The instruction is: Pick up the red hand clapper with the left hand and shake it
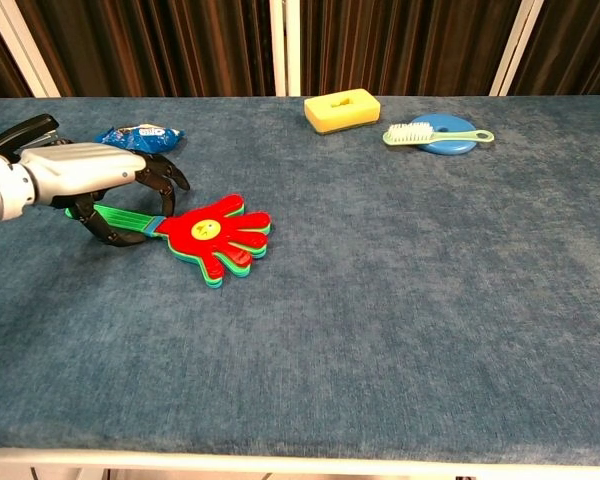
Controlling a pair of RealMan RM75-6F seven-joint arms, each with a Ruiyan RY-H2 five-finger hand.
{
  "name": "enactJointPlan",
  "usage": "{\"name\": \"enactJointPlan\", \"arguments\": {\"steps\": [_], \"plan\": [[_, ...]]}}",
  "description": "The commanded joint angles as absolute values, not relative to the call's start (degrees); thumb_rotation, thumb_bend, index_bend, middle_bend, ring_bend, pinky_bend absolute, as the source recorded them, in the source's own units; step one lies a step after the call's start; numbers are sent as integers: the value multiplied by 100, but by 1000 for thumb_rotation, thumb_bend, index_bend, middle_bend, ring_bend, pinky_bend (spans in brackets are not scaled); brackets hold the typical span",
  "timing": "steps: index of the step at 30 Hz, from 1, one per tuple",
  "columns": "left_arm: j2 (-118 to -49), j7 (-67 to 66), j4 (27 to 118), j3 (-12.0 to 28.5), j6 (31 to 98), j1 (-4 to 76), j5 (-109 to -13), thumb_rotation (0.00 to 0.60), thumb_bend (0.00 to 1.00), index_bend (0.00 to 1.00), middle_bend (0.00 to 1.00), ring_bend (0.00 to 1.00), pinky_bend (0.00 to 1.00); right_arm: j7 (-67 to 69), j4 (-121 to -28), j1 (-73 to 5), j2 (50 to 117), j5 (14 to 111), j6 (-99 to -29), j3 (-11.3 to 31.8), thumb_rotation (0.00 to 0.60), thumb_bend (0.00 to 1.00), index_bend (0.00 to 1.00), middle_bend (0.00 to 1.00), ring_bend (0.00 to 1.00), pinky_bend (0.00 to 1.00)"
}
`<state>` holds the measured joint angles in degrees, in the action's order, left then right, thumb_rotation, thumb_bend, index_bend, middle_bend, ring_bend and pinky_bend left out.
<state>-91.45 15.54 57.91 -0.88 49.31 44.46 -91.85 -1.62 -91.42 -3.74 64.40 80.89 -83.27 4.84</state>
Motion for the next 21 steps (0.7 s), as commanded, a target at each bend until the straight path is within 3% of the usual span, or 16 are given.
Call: {"name": "enactJointPlan", "arguments": {"steps": [1, 5, 9, 12, 21], "plan": [[-9141, 1593, 5835, -85, 4941, 4452, -9140, 600, 300, 485, 126, 0, 64, -162, -9137, -376, 6440, 8084, -8313, 482, 600, 207, 0, 0, 0, 0], [-9122, 1630, 6002, 8, 5028, 4391, -8969, 600, 317, 589, 196, 42, 127, -143, -9126, -380, 6443, 8070, -8280, 480, 600, 205, 0, 0, 0, 0], [-9115, 1739, 6177, 138, 5204, 4284, -8779, 600, 346, 652, 362, 193, 274, -117, -9113, -380, 6439, 8075, -8266, 474, 600, 207, 0, 0, 0, 0], [-9117, 1913, 6274, 211, 5318, 4200, -8659, 600, 363, 660, 475, 317, 415, -106, -9110, -381, 6439, 8074, -8243, 466, 600, 205, 0, 0, 0, 0], [-9064, 2332, 6363, 311, 5549, 3983, -8449, 600, 383, 654, 619, 517, 701, -101, -9142, -385, 6425, 8103, -8237, 461, 600, 207, 0, 0, 0, 0]]}}
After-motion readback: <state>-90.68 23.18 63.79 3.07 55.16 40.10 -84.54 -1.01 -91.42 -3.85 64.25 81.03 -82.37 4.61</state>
